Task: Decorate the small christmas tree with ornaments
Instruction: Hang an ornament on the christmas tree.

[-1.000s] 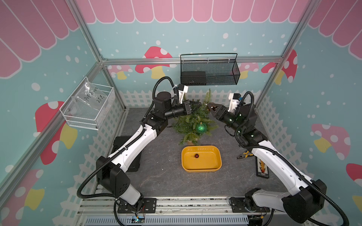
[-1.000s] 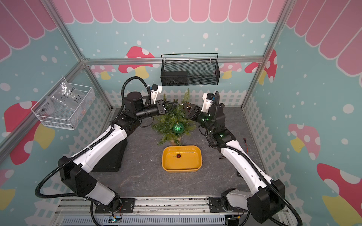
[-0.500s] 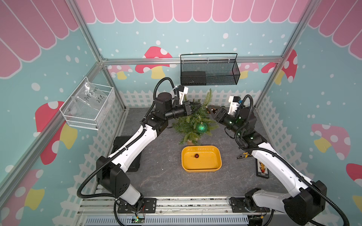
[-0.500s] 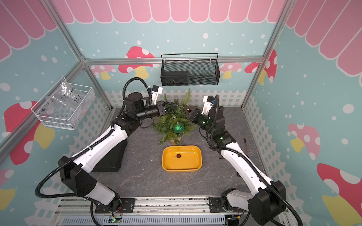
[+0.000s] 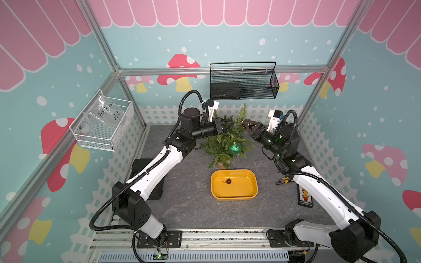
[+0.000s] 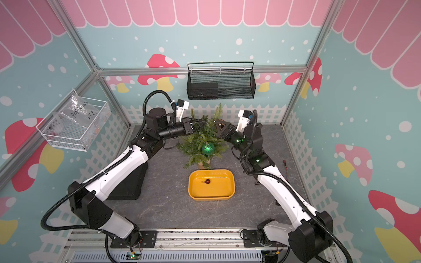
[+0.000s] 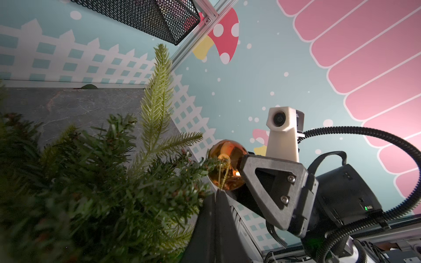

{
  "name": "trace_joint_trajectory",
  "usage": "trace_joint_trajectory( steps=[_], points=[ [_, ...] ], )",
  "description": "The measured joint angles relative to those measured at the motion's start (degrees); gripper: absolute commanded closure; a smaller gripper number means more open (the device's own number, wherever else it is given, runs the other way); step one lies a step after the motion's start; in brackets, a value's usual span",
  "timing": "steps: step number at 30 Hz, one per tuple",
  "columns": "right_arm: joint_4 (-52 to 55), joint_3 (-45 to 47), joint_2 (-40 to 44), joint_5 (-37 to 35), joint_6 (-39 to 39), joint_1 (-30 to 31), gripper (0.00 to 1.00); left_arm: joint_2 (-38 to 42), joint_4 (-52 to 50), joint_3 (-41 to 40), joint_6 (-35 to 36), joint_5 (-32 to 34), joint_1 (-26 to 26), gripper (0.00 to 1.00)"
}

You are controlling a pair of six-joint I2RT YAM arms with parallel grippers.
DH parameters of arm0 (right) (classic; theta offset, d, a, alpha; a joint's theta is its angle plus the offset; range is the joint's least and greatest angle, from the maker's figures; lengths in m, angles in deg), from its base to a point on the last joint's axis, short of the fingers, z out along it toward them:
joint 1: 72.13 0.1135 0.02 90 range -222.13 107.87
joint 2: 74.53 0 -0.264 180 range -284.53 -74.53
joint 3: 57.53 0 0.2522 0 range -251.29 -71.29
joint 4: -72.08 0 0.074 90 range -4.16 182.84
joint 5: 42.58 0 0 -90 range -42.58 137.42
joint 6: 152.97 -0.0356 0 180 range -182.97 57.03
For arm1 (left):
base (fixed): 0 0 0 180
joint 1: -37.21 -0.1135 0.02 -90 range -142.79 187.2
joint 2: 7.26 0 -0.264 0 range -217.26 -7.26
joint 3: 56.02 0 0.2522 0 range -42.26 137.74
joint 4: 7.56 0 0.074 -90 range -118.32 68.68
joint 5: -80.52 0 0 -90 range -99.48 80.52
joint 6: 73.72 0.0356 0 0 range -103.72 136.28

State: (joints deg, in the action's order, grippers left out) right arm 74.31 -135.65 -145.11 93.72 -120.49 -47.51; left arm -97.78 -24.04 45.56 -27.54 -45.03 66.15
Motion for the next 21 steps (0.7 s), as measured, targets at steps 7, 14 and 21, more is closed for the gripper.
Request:
trace_joint_trajectory(
  steps=[7,14,21],
  points=[
    [-0.7,-1.1,-0.7,-0.4,-0.1,-0.2,0.59,-0.1,0.1,0.7,-0.8,0.0,0.0,1.0],
    [-1.2,-1.1,-2.1,-0.3,-0.7,-0.3,0.59,-1.1,0.2,1.3,-1.0,0.0,0.0,1.0],
    [-1.4,-1.1,-2.5,-0.2,-1.2,-0.3,0.59,-1.2,0.2,1.3,-1.0,0.0,0.1,1.0]
  ],
)
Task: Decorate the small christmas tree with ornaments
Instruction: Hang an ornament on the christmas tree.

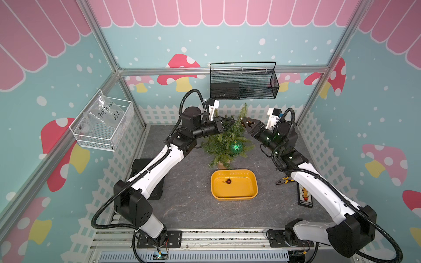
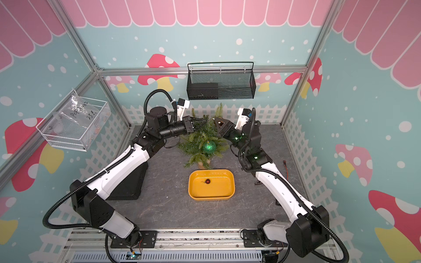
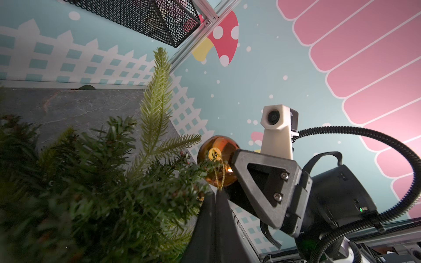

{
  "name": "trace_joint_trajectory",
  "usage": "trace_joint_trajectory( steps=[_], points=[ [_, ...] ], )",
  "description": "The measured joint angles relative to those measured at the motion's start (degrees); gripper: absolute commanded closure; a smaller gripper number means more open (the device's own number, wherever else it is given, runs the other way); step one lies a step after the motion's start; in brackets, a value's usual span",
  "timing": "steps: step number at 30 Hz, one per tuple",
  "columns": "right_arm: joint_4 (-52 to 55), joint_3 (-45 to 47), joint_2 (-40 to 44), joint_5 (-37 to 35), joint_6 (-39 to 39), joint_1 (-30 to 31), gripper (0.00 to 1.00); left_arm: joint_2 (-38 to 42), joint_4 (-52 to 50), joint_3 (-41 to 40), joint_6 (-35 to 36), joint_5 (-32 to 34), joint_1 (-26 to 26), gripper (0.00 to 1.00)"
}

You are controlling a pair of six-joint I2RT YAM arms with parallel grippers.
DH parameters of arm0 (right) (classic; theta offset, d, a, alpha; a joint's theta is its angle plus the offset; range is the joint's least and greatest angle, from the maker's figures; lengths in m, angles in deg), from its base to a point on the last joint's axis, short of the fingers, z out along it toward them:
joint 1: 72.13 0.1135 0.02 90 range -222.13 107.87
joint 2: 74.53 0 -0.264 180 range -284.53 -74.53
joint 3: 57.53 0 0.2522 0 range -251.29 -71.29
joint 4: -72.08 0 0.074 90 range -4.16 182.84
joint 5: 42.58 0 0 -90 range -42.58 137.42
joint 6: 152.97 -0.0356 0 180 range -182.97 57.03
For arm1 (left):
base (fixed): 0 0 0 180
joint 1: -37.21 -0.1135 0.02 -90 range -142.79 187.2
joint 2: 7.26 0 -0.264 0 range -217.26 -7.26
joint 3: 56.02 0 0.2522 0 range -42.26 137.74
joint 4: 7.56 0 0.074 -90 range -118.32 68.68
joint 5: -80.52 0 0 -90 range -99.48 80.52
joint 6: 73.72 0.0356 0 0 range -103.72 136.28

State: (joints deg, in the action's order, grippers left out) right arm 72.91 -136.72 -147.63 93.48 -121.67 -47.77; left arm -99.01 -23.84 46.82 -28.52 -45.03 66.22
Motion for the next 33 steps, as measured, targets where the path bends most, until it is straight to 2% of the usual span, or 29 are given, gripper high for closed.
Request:
trace_joint_trajectory(
  steps=[11,13,15,19,33],
  points=[
    [-0.3,2.8,1.5,-0.1,-0.6,0.0,0.59,0.0,-0.3,0.0,0.0,0.0,0.0,0.99],
    [-0.4,3.1,1.9,-0.1,-0.6,0.0,0.59,0.0,-0.3,-0.1,0.0,0.0,0.0,0.94],
    [-0.4,3.4,2.2,-0.1,-0.7,0.0,0.59,0.0,-0.3,-0.1,0.0,0.2,0.0,0.85],
    [-0.4,3.9,2.6,-0.1,-0.8,0.0,0.59,0.0,-0.3,-0.2,0.0,0.4,0.0,0.75],
    [-0.4,5.0,3.3,-0.1,-1.0,0.0,0.58,1.5,-0.3,-1.7,0.0,1.3,0.0,0.69]
  ],
)
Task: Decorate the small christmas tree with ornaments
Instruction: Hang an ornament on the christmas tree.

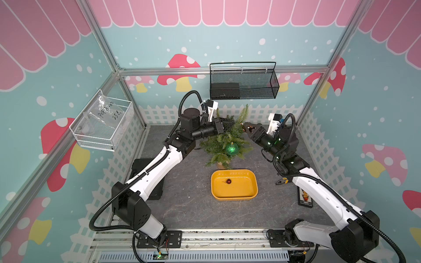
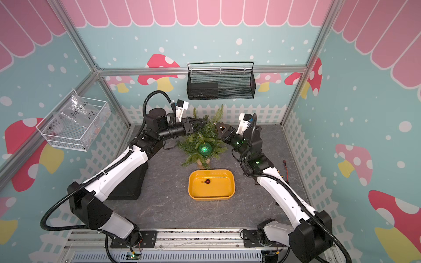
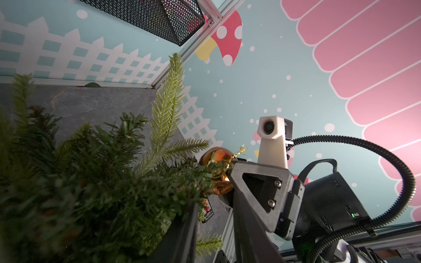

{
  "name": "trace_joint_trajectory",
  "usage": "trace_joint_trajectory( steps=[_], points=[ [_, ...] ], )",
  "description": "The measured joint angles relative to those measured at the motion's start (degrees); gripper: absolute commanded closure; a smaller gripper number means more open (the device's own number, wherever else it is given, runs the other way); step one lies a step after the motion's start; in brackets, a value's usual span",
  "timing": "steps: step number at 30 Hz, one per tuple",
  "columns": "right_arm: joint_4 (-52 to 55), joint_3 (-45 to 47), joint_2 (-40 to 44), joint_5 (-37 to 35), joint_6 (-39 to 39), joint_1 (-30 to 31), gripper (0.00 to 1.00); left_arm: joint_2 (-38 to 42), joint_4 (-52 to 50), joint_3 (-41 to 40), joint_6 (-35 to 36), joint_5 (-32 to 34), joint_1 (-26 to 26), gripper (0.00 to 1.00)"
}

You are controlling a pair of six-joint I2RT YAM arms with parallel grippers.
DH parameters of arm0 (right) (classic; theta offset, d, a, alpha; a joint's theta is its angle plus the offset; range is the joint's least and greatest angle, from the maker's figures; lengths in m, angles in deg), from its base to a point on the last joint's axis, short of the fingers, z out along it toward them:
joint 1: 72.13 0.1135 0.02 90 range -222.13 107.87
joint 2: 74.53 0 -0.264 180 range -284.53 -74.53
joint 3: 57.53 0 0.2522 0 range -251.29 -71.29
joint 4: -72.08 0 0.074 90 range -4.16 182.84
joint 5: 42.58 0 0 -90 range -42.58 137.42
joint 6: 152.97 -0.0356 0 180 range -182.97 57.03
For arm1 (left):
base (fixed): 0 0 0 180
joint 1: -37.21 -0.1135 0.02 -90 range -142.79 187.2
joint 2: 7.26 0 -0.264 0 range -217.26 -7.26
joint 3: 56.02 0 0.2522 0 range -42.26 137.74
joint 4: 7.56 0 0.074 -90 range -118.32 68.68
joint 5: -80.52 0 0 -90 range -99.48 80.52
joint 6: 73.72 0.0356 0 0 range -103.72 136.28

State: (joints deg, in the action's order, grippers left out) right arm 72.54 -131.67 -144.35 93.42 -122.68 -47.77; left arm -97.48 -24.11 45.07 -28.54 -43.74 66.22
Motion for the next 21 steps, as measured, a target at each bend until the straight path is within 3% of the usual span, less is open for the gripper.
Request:
trace_joint_trajectory(
  steps=[21],
  points=[
    [0.0,1.2,-0.2,1.3,-1.7,0.0,0.58,1.4,0.0,-1.1,-0.1,0.3,0.0,0.67]
  ],
)
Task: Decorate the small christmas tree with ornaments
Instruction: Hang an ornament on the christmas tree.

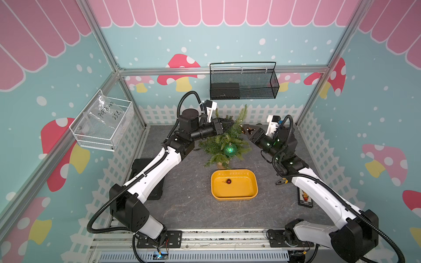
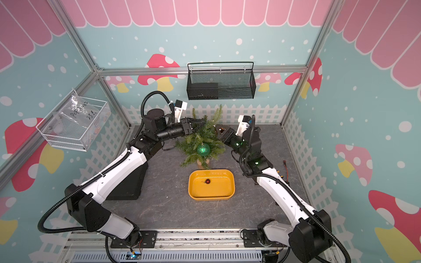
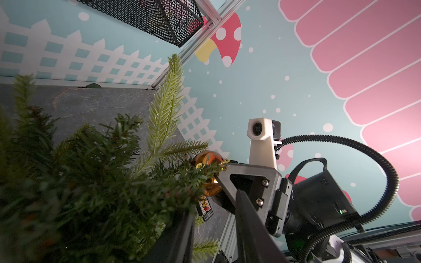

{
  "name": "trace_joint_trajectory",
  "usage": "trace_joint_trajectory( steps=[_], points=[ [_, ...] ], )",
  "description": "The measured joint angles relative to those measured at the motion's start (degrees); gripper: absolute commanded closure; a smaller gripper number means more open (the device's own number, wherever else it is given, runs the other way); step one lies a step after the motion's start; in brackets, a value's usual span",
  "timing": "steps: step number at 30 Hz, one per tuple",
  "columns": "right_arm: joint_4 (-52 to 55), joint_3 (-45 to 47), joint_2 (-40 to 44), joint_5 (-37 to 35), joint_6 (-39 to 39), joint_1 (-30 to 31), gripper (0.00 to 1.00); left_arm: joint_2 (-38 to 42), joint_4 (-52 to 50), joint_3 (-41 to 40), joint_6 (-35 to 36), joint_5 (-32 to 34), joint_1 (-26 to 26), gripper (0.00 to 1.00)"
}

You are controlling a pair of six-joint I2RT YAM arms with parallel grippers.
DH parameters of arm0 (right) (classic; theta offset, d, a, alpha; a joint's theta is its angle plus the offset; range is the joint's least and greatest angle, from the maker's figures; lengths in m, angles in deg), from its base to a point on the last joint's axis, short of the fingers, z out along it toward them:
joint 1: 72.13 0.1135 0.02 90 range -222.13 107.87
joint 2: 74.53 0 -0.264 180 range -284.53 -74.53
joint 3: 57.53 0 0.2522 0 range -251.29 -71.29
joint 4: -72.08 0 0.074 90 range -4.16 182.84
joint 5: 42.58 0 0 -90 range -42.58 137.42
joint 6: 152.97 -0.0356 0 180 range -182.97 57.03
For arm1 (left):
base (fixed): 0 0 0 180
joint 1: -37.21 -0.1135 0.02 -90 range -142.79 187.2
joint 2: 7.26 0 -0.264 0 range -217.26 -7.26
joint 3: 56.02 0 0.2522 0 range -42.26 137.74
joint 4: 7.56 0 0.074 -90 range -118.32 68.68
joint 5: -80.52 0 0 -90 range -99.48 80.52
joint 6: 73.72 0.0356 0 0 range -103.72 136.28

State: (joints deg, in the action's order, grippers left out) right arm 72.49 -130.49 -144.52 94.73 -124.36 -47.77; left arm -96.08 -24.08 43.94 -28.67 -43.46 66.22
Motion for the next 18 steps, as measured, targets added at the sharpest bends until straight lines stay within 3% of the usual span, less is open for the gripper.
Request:
trace_joint_trajectory(
  steps=[12,18],
  points=[
    [-1.4,0.3,0.0,0.9,-0.8,0.0,0.54,0.2,0.0,-0.1,-0.3,0.4,0.0,0.65],
    [-3.9,2.2,0.0,1.7,-2.3,0.0,0.45,0.7,0.0,-0.5,-0.3,0.4,0.0,0.65]
  ],
)
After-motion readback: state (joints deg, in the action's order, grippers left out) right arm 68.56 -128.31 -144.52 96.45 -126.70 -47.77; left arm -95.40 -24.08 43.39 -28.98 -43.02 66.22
